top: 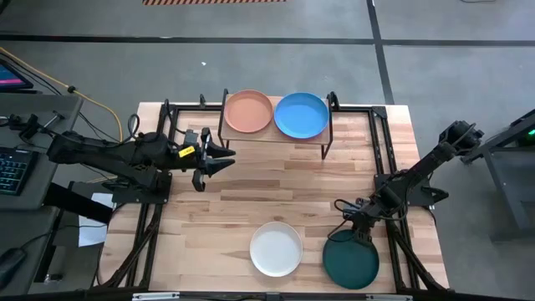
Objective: Place and stack plates onto a shelf
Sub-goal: Stack the green plate on the blue plate
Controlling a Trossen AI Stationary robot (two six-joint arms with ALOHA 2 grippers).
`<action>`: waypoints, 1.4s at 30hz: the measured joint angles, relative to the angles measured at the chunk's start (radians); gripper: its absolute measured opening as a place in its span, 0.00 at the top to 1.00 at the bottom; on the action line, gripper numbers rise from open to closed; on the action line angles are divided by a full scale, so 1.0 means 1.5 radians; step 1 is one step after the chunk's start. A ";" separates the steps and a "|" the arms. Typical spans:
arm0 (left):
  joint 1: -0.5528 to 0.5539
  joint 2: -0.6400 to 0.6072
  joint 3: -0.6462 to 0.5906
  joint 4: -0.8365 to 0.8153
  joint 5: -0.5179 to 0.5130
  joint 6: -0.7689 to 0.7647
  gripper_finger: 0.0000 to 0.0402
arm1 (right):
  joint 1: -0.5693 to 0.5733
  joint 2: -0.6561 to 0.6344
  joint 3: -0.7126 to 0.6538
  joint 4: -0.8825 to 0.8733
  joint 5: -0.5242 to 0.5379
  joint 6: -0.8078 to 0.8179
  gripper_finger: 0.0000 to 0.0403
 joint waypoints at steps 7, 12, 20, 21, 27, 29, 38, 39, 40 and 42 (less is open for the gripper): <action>0.000 -0.016 0.000 -0.010 0.000 0.025 0.72 | 0.000 0.000 0.000 0.011 -0.024 0.054 0.96; 0.000 -0.063 0.012 -0.009 -0.025 0.048 0.72 | -0.005 -0.002 0.030 0.069 -0.019 0.063 0.99; 0.000 -0.151 0.030 -0.003 -0.100 0.134 0.72 | -0.077 -0.002 0.138 0.091 0.046 -0.025 1.00; 0.000 -0.157 0.030 -0.003 -0.104 0.134 0.72 | -0.091 -0.002 0.153 0.094 0.057 -0.039 1.00; 0.000 -0.168 0.030 -0.004 -0.100 0.123 0.72 | -0.223 0.005 0.265 0.135 0.133 -0.122 1.00; 0.000 -0.164 0.030 -0.004 -0.099 0.123 0.72 | -0.284 0.017 0.311 0.133 0.171 -0.149 1.00; -0.001 -0.134 0.029 -0.004 -0.095 0.085 0.72 | -0.552 0.154 0.601 0.025 0.176 -0.273 1.00; -0.001 -0.135 0.029 -0.005 -0.092 0.077 0.72 | -0.576 0.166 0.633 -0.017 0.172 -0.284 1.00; -0.001 -0.135 0.029 -0.003 -0.088 0.073 0.72 | -0.601 0.176 0.666 -0.059 0.169 -0.293 1.00; -0.001 -0.135 0.030 -0.003 -0.077 0.063 0.72 | -0.651 0.194 0.725 -0.147 0.165 -0.310 1.00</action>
